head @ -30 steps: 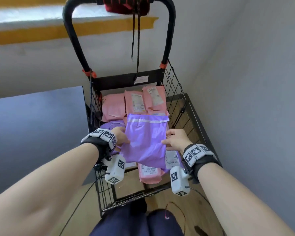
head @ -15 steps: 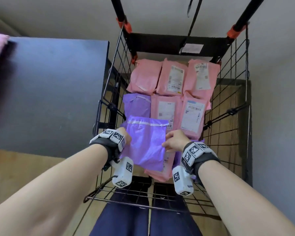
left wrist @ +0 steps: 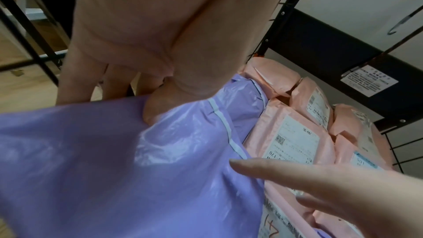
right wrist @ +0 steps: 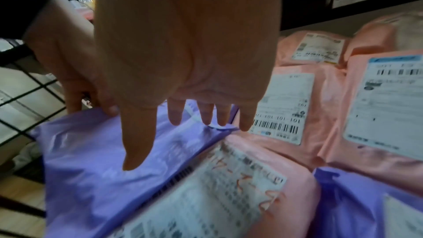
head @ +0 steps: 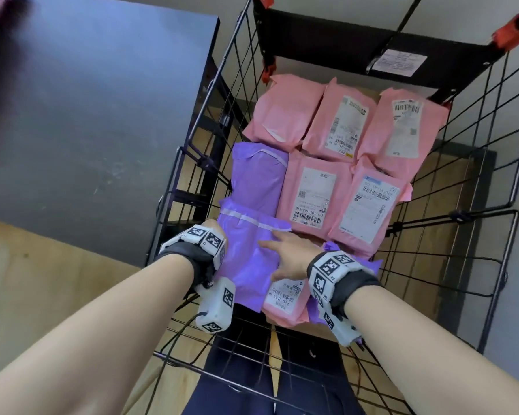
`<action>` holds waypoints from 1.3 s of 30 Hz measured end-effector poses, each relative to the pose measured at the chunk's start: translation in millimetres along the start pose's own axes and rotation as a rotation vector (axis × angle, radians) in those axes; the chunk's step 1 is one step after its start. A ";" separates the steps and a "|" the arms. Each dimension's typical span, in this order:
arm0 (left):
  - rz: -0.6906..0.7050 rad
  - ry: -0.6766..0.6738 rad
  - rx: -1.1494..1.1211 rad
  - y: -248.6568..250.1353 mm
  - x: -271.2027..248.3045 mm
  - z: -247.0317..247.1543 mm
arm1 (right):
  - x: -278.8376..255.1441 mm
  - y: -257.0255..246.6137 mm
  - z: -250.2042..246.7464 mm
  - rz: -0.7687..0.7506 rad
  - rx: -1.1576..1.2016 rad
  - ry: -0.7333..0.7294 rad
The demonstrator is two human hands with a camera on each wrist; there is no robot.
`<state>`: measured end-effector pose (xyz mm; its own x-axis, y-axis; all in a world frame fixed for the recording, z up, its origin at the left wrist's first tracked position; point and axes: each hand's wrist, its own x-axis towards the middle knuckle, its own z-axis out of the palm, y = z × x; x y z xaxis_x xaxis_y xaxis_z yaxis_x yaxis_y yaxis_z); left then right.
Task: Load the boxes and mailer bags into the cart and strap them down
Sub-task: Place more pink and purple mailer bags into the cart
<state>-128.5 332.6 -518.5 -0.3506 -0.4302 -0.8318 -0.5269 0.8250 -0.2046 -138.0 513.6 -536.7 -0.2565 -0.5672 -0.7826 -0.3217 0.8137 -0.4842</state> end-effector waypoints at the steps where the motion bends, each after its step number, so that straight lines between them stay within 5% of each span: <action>1: -0.006 0.004 -0.008 0.0 3.0 3.4 | 2.0 -0.9 5.6 0.013 -0.022 -0.018; 9: -0.038 0.031 -0.157 8.5 6.7 23.8 | -1.7 7.2 35.2 0.213 -0.054 -0.001; 18: 0.004 0.015 -0.146 31.6 -13.2 38.4 | -0.5 10.3 35.3 0.241 0.003 0.033; 23: 0.353 0.059 0.023 43.1 -12.7 39.6 | -2.4 14.8 39.4 0.214 0.003 0.107; 26: 0.415 0.079 0.127 41.5 -6.9 40.2 | -4.4 19.5 39.2 0.190 0.012 0.153; 32: 0.338 -0.078 0.296 33.1 4.5 51.4 | -2.0 27.5 41.5 0.197 0.030 0.167; 39: 0.527 -0.267 0.178 35.1 -2.6 50.7 | -8.3 24.0 38.0 0.141 -0.089 0.087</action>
<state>-106.8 381.3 -549.7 -0.3103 0.1397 -0.9403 -0.1900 0.9601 0.2053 -109.0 542.6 -556.8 -0.3815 -0.4604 -0.8015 -0.3554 0.8735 -0.3326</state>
